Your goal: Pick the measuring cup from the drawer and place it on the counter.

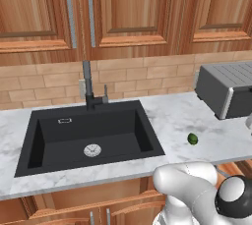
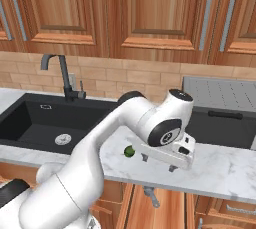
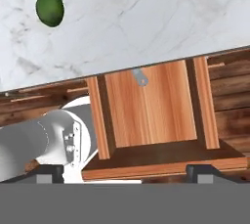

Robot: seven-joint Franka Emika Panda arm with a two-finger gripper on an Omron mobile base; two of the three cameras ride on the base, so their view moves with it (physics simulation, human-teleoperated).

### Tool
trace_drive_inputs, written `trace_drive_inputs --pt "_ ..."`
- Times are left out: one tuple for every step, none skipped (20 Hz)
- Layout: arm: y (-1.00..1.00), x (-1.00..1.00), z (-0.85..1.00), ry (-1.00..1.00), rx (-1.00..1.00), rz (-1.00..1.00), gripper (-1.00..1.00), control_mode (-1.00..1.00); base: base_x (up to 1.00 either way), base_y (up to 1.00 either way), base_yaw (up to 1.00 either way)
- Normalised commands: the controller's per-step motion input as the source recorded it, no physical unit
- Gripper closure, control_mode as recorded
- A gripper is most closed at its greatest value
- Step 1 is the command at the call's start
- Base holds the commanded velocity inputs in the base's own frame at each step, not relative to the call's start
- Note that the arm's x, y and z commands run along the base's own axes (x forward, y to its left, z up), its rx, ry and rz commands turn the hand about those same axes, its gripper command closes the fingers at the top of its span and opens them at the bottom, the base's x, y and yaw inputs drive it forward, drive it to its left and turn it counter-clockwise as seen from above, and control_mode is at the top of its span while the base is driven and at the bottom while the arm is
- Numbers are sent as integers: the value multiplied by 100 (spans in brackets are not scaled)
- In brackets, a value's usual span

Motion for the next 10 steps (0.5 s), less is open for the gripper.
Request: trace_drive_inputs --pt "-37 -59 -61 0 0 0 -100 -100 0 0 0" --pt "-31 -60 -63 0 0 0 -100 -100 0 0 0" --pt "-24 -59 -66 0 0 0 -100 -100 0 0 0" --pt "-17 -59 -66 -1 0 0 -100 -100 0 0 0" --pt "-9 -49 -71 0 0 0 -100 -100 0 0 0" --pt "-7 -39 -72 0 0 0 -100 -100 0 0 0" --pt "-5 -29 -72 0 0 0 -100 -100 0 0 0" --pt "0 -10 -69 0 -3 0 -100 -100 0 0 0" --pt "0 0 -64 0 -6 0 -100 -100 0 0 0" --pt "0 0 -61 0 -9 0 -100 -100 0 0 0"
